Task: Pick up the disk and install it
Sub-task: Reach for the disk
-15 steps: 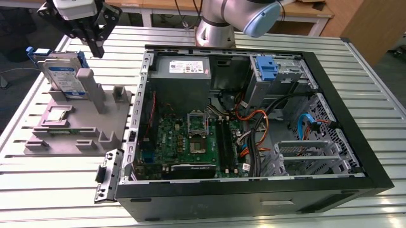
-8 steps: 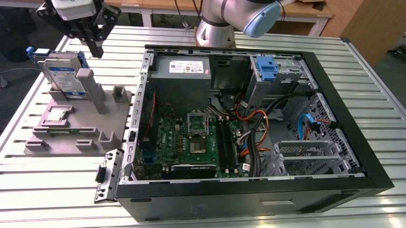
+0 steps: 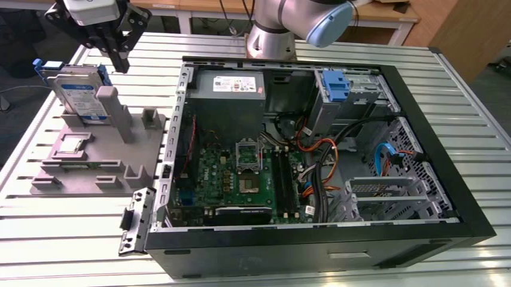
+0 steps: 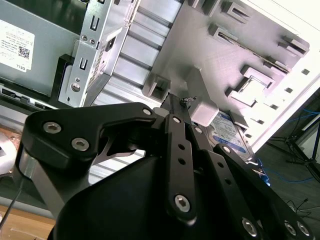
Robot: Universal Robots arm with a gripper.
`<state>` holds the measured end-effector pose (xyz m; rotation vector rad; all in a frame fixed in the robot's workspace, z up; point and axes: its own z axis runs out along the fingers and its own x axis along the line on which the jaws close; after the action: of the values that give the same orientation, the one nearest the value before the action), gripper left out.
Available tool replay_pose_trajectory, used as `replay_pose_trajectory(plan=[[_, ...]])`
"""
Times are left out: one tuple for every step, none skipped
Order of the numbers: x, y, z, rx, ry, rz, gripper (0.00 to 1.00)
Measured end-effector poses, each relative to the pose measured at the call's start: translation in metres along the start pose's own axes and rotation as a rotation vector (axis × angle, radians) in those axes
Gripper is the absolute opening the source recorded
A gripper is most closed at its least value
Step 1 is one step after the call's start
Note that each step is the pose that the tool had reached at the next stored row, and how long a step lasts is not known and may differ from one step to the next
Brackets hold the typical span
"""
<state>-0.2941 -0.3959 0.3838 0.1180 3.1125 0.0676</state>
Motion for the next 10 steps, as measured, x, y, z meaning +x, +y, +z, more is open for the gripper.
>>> replay_pose_trajectory(plan=[[0.0, 0.0, 0.0, 0.0, 0.0, 0.0, 0.11], [0.0001, 0.0, 0.0, 0.0, 0.0, 0.0, 0.11], [0.0004, 0.0, 0.0, 0.0, -0.0001, 0.0, 0.11], [0.0007, -0.0001, 0.0, 0.0, 0.0, 0.0, 0.11], [0.0009, -0.0001, 0.0, 0.0, 0.0, 0.0, 0.11], [0.0011, -0.0001, 0.0001, 0.0, 0.0, 0.0, 0.11], [0.0013, -0.0001, 0.0001, -0.0001, 0.0, 0.0, 0.11], [0.0014, -0.0001, 0.0001, 0.0, 0.0, 0.0, 0.11], [0.0015, -0.0001, 0.0, 0.0, 0.0, 0.0, 0.11], [0.0016, -0.0001, 0.0, 0.0, 0.0, 0.0, 0.11]])
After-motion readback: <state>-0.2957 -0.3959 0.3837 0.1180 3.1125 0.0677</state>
